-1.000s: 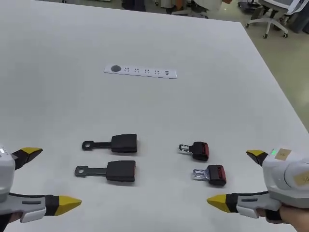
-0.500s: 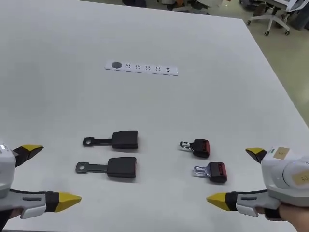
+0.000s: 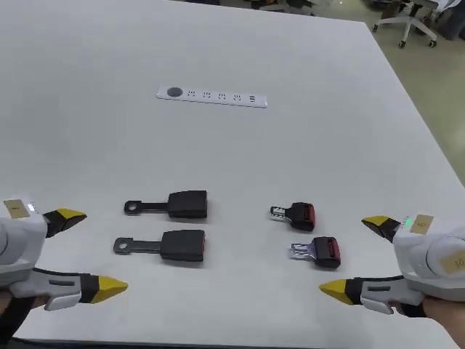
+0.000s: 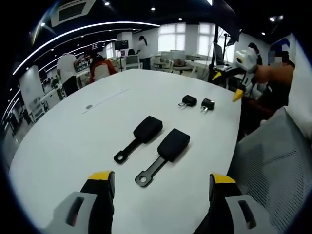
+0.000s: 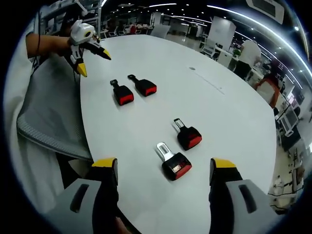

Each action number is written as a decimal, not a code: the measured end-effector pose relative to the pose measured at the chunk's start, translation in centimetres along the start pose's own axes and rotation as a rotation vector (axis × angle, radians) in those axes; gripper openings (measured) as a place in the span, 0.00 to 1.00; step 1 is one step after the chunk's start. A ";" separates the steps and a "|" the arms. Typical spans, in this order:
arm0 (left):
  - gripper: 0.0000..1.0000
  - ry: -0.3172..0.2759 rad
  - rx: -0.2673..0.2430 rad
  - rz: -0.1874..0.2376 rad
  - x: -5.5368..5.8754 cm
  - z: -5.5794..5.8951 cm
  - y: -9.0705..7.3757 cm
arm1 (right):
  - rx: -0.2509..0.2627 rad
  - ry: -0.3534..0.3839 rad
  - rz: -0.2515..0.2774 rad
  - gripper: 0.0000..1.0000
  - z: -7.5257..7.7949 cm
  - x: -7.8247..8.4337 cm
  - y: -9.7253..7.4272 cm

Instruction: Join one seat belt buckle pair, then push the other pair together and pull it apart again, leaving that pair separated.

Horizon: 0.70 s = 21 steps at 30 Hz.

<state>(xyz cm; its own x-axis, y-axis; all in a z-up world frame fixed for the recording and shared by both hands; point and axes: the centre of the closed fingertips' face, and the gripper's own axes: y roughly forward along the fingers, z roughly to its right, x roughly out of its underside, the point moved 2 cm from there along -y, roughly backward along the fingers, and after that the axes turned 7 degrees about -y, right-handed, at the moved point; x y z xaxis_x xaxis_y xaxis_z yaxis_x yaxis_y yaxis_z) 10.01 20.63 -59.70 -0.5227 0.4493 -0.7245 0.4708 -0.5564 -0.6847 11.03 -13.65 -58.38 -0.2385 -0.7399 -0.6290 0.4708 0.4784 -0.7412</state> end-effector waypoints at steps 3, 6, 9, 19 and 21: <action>0.80 0.067 0.022 -0.042 0.0 0.1 1.0 | -0.014 -0.032 -0.008 0.70 0.0 0.1 0.3; 0.75 0.106 0.070 -0.065 -0.1 0.5 2.0 | -0.042 -0.048 -0.019 0.65 0.1 0.7 1.0; 0.71 0.134 0.094 -0.098 0.0 0.5 3.0 | -0.043 -0.071 -0.031 0.67 0.6 1.0 1.4; 0.69 0.206 0.173 -0.170 -0.6 1.1 6.3 | -0.135 -0.141 -0.076 0.56 1.3 2.6 3.2; 0.69 0.226 0.172 -0.193 -0.7 1.1 6.8 | -0.151 -0.162 -0.085 0.54 1.2 2.8 3.5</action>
<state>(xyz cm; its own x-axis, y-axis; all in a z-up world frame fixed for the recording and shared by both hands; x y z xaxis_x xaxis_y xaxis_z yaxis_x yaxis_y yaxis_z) 12.79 15.73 -63.74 -0.4107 0.6907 -0.5953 0.2418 -0.5470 -0.8015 13.06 -14.59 -62.45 -0.1271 -0.8410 -0.5259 0.3190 0.4674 -0.8245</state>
